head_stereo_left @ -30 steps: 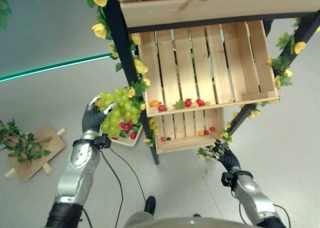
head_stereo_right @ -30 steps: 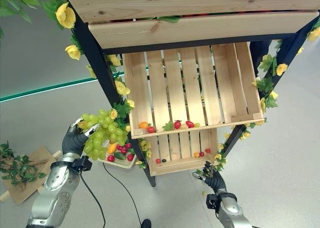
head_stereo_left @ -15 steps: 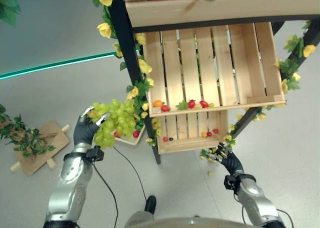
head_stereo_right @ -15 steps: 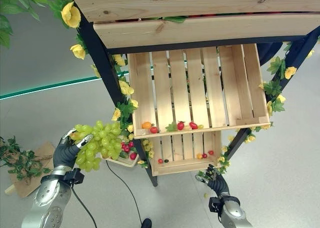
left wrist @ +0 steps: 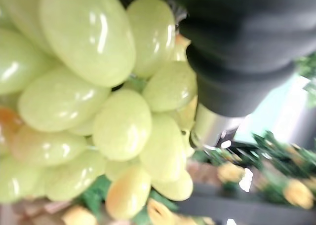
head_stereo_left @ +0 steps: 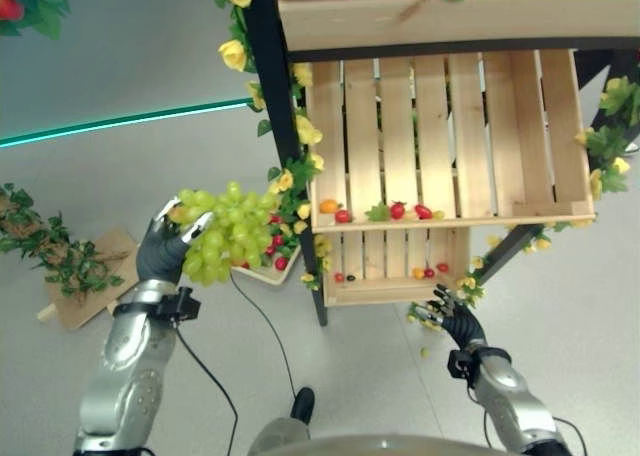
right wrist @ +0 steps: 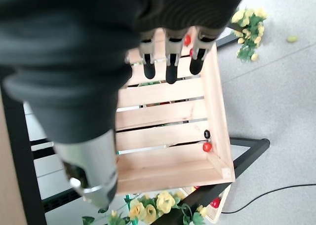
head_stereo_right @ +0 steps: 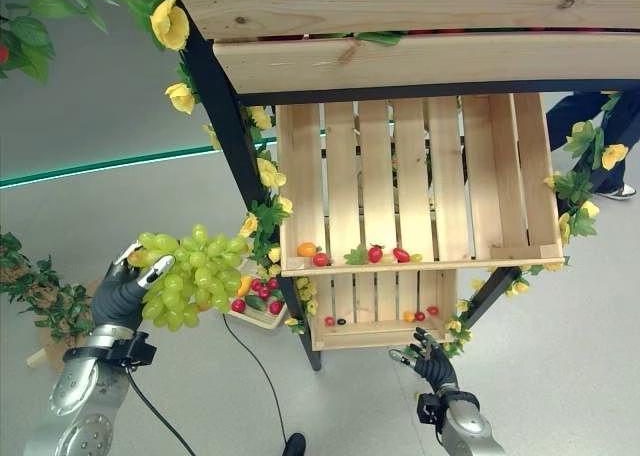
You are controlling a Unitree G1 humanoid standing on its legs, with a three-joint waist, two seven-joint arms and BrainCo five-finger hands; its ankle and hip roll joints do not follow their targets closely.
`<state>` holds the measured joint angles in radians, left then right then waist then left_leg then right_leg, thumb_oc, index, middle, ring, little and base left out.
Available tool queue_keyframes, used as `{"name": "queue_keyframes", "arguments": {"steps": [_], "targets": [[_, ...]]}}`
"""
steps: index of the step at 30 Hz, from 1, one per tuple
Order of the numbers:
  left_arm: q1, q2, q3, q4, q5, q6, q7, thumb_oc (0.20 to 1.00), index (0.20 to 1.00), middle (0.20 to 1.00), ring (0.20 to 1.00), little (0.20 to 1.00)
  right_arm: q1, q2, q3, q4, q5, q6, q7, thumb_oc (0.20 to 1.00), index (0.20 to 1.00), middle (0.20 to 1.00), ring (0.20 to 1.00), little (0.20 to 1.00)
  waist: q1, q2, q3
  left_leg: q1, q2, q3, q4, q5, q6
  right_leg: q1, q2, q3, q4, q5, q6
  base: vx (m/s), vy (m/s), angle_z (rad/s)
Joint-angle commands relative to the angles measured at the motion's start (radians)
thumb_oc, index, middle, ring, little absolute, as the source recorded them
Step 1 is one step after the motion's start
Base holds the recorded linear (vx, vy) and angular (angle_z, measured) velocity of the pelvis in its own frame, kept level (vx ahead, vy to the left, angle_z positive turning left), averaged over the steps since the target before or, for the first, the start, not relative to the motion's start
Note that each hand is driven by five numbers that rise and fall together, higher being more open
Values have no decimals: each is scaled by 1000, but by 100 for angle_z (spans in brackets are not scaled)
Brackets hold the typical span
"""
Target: Pick up the fruits from the basket on one side to the basket on the other side
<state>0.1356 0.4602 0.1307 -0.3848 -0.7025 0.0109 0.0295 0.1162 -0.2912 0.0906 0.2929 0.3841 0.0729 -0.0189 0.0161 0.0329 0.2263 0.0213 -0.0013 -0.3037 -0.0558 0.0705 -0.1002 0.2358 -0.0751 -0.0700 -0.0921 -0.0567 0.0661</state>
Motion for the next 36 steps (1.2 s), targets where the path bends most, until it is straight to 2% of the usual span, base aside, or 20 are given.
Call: {"name": "queue_keyframes", "arguments": {"steps": [1,5,7,9,12,14,15,17,20,21,24,28,30,34,35,36], "targets": [[-123,61,4,-100,-75,-86,-39,200,200,200,200,200,-78,-18,17,2,19,-33,25,1000,1000,1000,1000,1000,-7,-31,-33,-12,18,22,155,-164,-9,-54,-5,-36,52,-100,0,-5,-3,4],[-259,124,-106,-109,-161,-78,-51,200,200,200,200,200,-96,-25,53,37,33,-24,31,1000,1000,1000,1000,1000,-24,-33,-41,-6,21,26,147,-161,-13,-53,-7,-34,53,-99,5,0,0,0],[-288,136,-126,-102,-172,-80,-49,200,200,200,200,200,-100,-26,57,44,35,-24,31,1000,1000,1000,1000,1000,-25,-33,-41,-5,21,26,146,-161,-13,-52,-7,-33,53,-99,5,0,0,0],[-393,187,-191,-74,-186,-84,-35,200,200,200,200,200,-106,-27,79,68,42,-21,25,1000,1000,1000,1000,1000,-37,-31,-47,0,24,27,142,-159,-15,-51,-7,-32,53,-98,8,0,0,0],[-491,211,-253,-39,-203,-92,-21,200,200,200,200,200,-111,-30,96,77,47,-19,24,1000,1000,1000,1000,1000,-48,-30,-50,2,25,30,137,-157,-16,-51,-9,-30,52,-96,11,0,0,0],[-523,215,-276,-25,-210,-93,-15,200,200,200,200,200,-112,-30,99,79,48,-18,22,1000,1000,1000,1000,1000,-50,-29,-51,4,26,32,135,-157,-16,-51,-9,-29,52,-95,12,0,0,0],[-594,225,-327,2,-224,-95,-7,200,200,200,200,200,-114,-33,111,88,48,-19,18,1000,1000,1000,1000,1000,-59,-26,-54,7,26,34,133,-156,-16,-50,-9,-24,51,-94,13,0,0,0],[-659,234,-362,24,-224,-98,1,200,200,200,200,200,-114,-33,119,93,53,-19,14,1000,1000,1000,1000,1000,-66,-24,-56,10,27,37,129,-155,-17,-50,-9,-21,49,-92,15,0,0,0],[-712,222,-404,54,-232,-98,7,200,200,200,200,200,-114,-33,127,98,53,-20,12,1000,1000,1000,1000,1000,-72,-23,-59,14,29,40,125,-155,-17,-50,-10,-19,47,-91,17,1,0,-1],[-774,209,-450,97,-225,-96,18,200,200,200,200,200,-117,-35,135,101,54,-19,9,1000,1000,1000,1000,1000,-79,-21,-59,16,31,43,123,-153,-18,-50,-10,-17,47,-90,19,0,0,0],[-844,179,-496,178,-208,-90,36,200,200,200,200,200,-113,-36,144,107,56,-19,5,1000,1000,1000,1000,1000,-91,-18,-62,20,33,48,118,-153,-17,-49,-12,-13,45,-89,22,1,0,-4],[-906,159,-518,273,-161,-79,50,200,200,200,200,200,-111,-36,146,106,55,-17,2,1000,1000,1000,1000,1000,-100,-16,-64,24,36,54,114,-152,-17,-47,-12,-10,42,-88,23,4,-2,-5],[-956,142,-524,396,-66,-68,79,200,200,200,200,200,-105,-36,149,107,49,-21,-3,1000,1000,1000,1000,1000,-112,-14,-67,29,38,61,110,-152,-17,-45,-12,-8,39,-86,26,0,0,0],[-1064,180,-554,568,118,-49,96,200,200,200,200,200,-93,-39,150,112,35,-29,-6,1000,1000,1000,1000,1000,-124,-11,-70,35,44,72,104,-151,-18,-45,-12,-1,36,-82,29,14,1,-6],[-1067,180,-556,571,118,-50,96,200,200,200,200,200,-93,-38,149,112,35,-29,-6,1000,1000,1000,1000,1000,-123,-11,-68,36,44,72,104,-151,-19,-45,-12,-1,36,-82,29,12,-3,-9],[-1129,184,-588,685,213,-28,98,200,200,200,200,200,-87,-42,156,114,32,-32,-8,1000,1000,1000,1000,1000,-134,-8,-69,37,48,78,101,-149,-20,-48,-12,2,36,-81,32,39,-11,-12]]}}
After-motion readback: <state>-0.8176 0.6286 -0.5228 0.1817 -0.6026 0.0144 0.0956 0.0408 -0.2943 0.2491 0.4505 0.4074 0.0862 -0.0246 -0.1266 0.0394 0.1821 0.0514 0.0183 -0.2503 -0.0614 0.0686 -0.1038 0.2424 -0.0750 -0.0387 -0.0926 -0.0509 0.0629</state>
